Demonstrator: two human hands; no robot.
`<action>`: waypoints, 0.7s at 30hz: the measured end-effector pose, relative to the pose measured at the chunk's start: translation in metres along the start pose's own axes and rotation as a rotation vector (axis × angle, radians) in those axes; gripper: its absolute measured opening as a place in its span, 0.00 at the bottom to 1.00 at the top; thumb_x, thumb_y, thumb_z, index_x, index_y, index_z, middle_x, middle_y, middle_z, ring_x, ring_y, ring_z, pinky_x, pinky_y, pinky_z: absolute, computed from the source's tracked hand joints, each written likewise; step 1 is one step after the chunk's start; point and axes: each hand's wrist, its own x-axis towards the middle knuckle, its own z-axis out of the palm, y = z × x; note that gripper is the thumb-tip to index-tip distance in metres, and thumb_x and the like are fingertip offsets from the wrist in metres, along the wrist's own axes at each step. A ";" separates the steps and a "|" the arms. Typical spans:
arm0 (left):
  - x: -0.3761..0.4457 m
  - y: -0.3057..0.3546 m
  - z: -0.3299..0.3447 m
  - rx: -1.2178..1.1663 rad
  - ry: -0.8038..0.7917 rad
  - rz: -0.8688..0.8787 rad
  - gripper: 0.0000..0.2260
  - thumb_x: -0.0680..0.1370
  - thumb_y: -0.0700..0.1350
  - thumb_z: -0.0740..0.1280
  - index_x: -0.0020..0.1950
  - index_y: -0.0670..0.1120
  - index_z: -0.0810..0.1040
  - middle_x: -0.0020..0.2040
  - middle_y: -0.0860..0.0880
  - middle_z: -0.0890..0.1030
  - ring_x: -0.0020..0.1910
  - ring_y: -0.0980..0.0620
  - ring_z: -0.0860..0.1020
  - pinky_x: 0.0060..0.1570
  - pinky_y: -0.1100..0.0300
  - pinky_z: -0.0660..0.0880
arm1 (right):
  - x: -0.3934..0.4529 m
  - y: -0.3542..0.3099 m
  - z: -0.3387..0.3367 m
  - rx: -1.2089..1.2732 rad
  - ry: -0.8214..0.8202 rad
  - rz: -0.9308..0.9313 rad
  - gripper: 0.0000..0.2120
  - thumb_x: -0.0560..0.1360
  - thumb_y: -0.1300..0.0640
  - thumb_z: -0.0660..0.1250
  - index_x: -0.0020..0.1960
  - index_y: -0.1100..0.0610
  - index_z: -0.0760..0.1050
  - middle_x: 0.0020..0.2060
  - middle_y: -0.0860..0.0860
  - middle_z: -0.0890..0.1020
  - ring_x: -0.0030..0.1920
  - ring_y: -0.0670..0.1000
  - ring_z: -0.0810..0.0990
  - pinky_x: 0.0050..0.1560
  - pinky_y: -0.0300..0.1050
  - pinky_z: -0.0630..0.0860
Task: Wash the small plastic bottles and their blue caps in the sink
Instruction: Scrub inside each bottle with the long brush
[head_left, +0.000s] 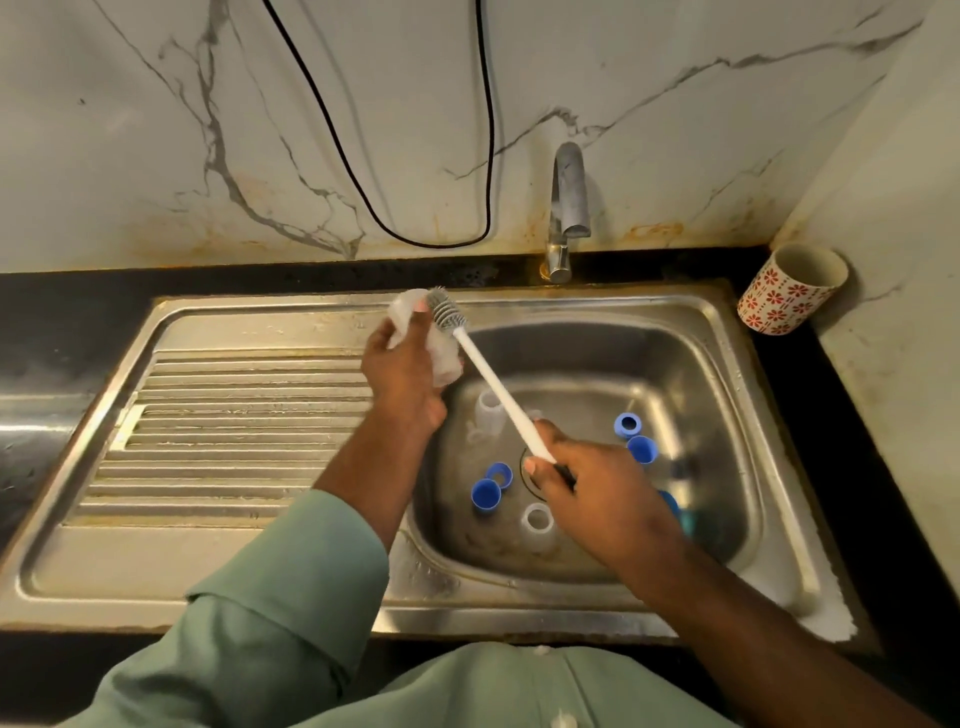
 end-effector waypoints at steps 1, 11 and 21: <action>-0.003 -0.007 0.001 0.051 -0.012 -0.003 0.22 0.74 0.46 0.75 0.66 0.44 0.74 0.59 0.42 0.81 0.54 0.41 0.82 0.48 0.43 0.82 | 0.008 0.000 -0.001 0.004 0.020 0.027 0.16 0.81 0.50 0.58 0.68 0.45 0.69 0.32 0.47 0.74 0.34 0.50 0.76 0.37 0.46 0.74; -0.005 -0.015 0.000 0.220 0.032 -0.002 0.30 0.72 0.47 0.77 0.68 0.50 0.64 0.61 0.43 0.75 0.55 0.43 0.79 0.53 0.41 0.80 | 0.020 -0.005 0.005 -0.292 -0.039 0.027 0.21 0.83 0.50 0.51 0.75 0.48 0.57 0.43 0.48 0.74 0.46 0.54 0.78 0.45 0.50 0.75; -0.005 -0.006 -0.003 0.235 0.042 0.049 0.29 0.73 0.46 0.76 0.66 0.52 0.62 0.62 0.43 0.73 0.57 0.43 0.77 0.53 0.40 0.80 | 0.017 -0.009 0.010 -0.444 -0.055 0.033 0.26 0.83 0.54 0.54 0.78 0.50 0.48 0.51 0.50 0.76 0.49 0.56 0.80 0.42 0.48 0.71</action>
